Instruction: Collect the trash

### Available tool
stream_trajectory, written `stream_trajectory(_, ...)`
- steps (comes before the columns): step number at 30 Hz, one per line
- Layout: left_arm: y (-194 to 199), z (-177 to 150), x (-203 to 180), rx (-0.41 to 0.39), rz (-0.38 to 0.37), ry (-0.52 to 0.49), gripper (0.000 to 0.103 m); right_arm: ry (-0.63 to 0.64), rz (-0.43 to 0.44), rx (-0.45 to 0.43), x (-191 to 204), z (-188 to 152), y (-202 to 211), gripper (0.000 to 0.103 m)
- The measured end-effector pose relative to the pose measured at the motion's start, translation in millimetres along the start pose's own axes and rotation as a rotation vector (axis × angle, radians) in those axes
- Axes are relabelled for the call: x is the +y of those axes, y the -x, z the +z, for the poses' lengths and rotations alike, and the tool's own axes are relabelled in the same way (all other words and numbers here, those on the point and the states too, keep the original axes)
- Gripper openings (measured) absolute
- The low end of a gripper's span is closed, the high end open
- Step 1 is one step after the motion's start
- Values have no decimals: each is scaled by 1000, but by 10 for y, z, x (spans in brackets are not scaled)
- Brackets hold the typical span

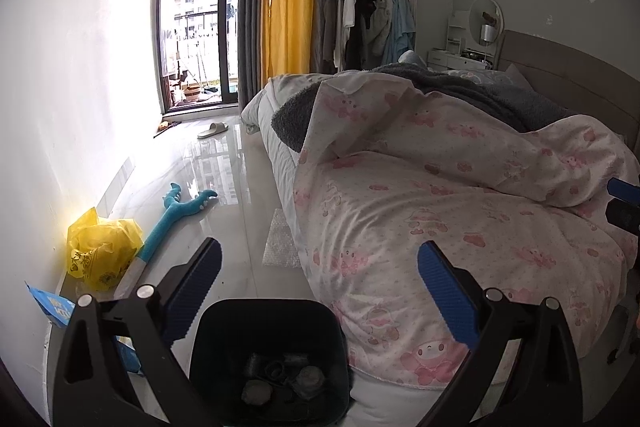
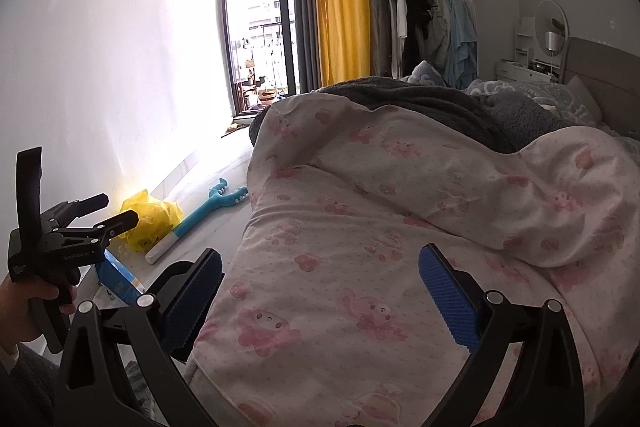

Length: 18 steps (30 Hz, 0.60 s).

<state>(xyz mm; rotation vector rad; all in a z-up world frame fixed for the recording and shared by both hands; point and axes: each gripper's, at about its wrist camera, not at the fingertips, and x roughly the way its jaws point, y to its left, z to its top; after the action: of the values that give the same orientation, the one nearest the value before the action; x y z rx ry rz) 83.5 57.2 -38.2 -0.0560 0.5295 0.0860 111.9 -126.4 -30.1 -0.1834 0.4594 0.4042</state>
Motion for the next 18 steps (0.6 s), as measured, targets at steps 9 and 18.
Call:
stream_trajectory(9, -5, -2, 1, 0, -1, 3, 100, 0, 1, 4, -3, -13, -11, 100)
stream_trajectory(18, -6, -2, 1, 0, -1, 3, 100, 3, -1, 7, 16, -18, -16, 100)
